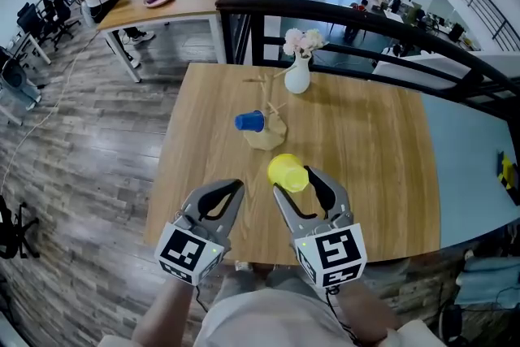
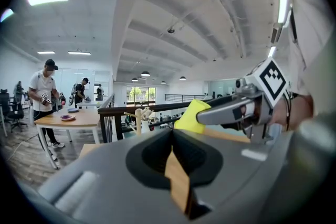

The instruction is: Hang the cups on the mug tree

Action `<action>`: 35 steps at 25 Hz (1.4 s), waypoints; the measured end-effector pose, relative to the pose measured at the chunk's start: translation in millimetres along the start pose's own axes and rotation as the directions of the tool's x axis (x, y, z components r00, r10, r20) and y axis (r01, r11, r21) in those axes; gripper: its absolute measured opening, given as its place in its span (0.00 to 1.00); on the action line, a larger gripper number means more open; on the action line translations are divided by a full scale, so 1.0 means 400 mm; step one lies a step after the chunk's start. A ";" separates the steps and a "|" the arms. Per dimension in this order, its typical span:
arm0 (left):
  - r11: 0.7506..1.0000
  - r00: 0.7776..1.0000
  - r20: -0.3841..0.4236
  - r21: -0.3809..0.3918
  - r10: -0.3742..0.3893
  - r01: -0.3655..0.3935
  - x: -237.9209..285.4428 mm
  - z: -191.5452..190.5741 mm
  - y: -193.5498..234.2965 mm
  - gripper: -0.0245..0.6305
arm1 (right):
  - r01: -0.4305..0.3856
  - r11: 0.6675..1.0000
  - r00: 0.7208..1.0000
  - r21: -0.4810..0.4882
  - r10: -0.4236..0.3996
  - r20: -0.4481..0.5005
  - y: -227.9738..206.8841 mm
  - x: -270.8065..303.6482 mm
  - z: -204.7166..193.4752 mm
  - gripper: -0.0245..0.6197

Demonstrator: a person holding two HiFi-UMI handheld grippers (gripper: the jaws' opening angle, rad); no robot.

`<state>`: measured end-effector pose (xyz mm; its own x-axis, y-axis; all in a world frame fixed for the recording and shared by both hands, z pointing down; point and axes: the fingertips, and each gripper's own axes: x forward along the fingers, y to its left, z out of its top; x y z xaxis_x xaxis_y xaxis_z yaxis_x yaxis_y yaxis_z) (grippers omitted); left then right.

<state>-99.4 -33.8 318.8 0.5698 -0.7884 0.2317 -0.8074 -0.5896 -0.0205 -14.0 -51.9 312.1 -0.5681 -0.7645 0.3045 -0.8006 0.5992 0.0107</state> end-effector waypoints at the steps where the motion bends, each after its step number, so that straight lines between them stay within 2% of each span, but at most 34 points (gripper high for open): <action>1: 1.000 1.000 0.000 -0.001 0.000 0.000 -0.001 0.000 0.001 0.04 | 0.000 1.000 1.000 0.002 0.000 -0.003 0.000 0.001 -0.001 0.43; 18: 1.000 1.000 0.023 0.017 -0.001 0.001 0.051 0.038 0.048 0.04 | 0.036 0.999 0.999 0.018 -0.036 0.038 -0.084 0.036 0.047 0.43; 26: 1.000 0.998 0.066 0.025 0.016 -0.018 0.128 0.080 0.115 0.04 | 0.072 0.997 0.993 0.020 -0.073 0.088 -0.153 0.114 0.095 0.43; 35: 1.000 0.996 0.085 0.016 0.021 -0.023 0.215 0.087 0.182 0.04 | 0.111 0.991 0.990 0.073 -0.117 0.080 -0.226 0.216 0.067 0.43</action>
<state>-103.7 -150.5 303.4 0.5635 -0.8129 0.1472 -0.8176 -0.5743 -0.0417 4.2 -178.6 312.0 -0.4843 -0.8458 0.2239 -0.8704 0.4918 -0.0250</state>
